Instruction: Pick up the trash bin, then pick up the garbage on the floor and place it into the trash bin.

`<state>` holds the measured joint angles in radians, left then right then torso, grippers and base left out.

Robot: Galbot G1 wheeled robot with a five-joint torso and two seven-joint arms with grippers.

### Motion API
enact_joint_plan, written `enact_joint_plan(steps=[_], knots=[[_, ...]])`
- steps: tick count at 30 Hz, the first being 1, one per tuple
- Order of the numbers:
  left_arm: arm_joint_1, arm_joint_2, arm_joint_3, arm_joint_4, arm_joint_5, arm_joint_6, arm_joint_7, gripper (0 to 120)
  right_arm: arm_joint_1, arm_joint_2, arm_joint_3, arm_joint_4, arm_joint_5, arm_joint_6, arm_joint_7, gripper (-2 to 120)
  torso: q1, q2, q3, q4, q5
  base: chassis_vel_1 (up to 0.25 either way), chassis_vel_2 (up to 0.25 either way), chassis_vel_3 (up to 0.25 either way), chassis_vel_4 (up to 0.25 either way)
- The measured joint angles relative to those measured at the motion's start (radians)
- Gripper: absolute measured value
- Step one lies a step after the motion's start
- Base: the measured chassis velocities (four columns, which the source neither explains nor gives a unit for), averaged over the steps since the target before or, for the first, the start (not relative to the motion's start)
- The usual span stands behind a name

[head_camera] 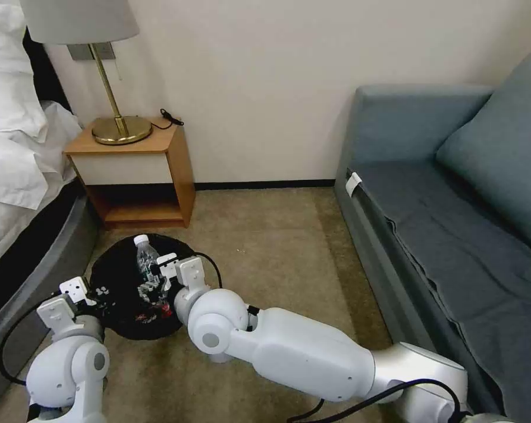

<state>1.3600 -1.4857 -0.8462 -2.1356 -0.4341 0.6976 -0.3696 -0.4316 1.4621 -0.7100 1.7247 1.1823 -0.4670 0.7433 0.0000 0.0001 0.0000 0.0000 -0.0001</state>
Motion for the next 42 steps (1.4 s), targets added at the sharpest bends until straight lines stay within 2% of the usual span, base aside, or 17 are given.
enact_joint_plan(steps=[1,4,7,13,20,25,30,42], knots=[[0.0,0.0,0.0,0.0,0.0,0.0,0.0,3,0.0,0.0,0.0,0.0,0.0,0.0,0.0,79,0.0,0.0,0.0,0.0,0.0,0.0,0.0,0.0,0.0],[-0.002,0.0,0.001,0.003,0.001,0.0,0.0,3,-0.004,0.0,0.008,-0.001,-0.011,0.0,-0.001,92,0.0,0.0,0.0,0.0,0.0,0.0,0.0,0.0,0.0],[-0.003,0.001,-0.001,0.005,0.001,0.0,0.001,3,-0.004,-0.003,0.031,-0.001,-0.025,0.002,-0.002,98,0.0,0.0,0.0,0.0002,0.0,0.0,0.0,0.0,0.0],[-0.01,0.011,-0.012,0.012,0.001,-0.004,0.001,3,0.017,-0.064,0.16,-0.035,-0.135,0.02,-0.034,100,0.0,0.0,0.0,0.0,0.0003,0.0,0.0,0.0,0.0],[-0.018,0.014,-0.017,0.016,0.002,-0.006,0.002,3,-0.012,-0.148,0.243,-0.098,-0.157,-0.049,-0.03,100,0.0,0.0,0.0,-0.0002,0.0003,0.0,0.0,0.0,0.0],[-0.019,0.013,-0.017,0.019,0.004,-0.007,0.003,3,-0.043,-0.16,0.228,-0.149,-0.114,-0.092,-0.013,100,0.0,0.0,0.0,-0.0002,0.0003,0.0,0.0,0.0,0.0],[-0.014,0.01,-0.017,0.02,0.011,-0.009,0.004,3,-0.052,-0.136,0.161,-0.281,-0.065,-0.118,-0.013,100,0.0,0.0,0.0,0.0001,0.0001,0.0,0.0,0.0,0.0],[0.004,0.004,-0.026,0.008,0.018,-0.017,0.005,3,-0.092,-0.068,0.013,-0.504,-0.126,-0.092,-0.081,100,0.0,0.0,0.0,0.0001,0.0,0.0,0.0,0.0,0.0]])
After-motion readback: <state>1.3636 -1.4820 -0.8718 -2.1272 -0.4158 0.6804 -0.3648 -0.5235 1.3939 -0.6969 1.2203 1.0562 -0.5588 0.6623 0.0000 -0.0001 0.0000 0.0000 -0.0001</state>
